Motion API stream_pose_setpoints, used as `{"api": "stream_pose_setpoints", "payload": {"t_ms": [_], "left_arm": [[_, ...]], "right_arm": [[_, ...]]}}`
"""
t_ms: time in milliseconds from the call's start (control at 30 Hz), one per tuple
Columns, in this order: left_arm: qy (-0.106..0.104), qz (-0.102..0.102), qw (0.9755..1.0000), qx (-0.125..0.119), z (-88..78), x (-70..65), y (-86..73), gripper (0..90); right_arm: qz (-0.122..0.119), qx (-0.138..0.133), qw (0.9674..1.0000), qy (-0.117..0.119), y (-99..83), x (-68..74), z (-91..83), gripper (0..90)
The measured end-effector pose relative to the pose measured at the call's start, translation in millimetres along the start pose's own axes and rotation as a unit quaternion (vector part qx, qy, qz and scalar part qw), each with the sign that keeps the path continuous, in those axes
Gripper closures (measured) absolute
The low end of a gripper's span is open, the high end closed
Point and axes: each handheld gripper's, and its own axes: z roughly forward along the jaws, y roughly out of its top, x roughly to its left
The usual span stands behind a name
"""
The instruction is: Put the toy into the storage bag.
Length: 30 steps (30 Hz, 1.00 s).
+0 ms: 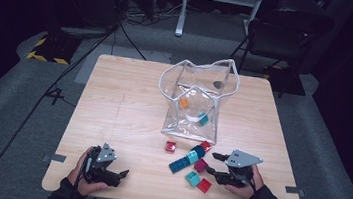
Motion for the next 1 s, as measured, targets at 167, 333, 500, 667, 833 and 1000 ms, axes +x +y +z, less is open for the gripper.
{"api": "stream_pose_setpoints", "payload": {"t_ms": [167, 333, 500, 667, 833, 1000], "left_arm": [[0.000, -0.001, 1.0000, 0.000, 0.0, -0.1, 0.0, 9.2], [0.000, 0.000, 1.0000, 0.000, 0.0, -0.1, 0.0, 9.1], [0.000, 0.000, 1.0000, 0.000, 0.0, -0.1, 0.0, 9.1], [0.001, 0.002, 1.0000, 0.001, 0.0, 0.2, 0.1, 9.2], [0.001, 0.002, 1.0000, 0.001, 0.0, 0.1, 0.0, 9.2], [0.000, 0.002, 1.0000, 0.001, 0.0, 0.2, 0.1, 9.2]], "right_arm": [[0.000, 0.011, 0.9999, 0.010, -5.2, 1.9, 9.6, 44.1], [0.006, 0.016, 0.9997, 0.019, -8.0, 1.3, 16.8, 43.6], [0.008, 0.014, 0.9994, 0.031, -7.7, 0.9, 22.4, 42.5], [0.001, 0.027, 0.9992, 0.030, -8.9, 2.7, 29.8, 42.4], [0.003, 0.036, 0.9989, 0.028, -11.0, 0.9, 36.1, 42.4], [0.011, 0.037, 0.9990, 0.023, -11.8, -1.0, 40.3, 42.3]]}}
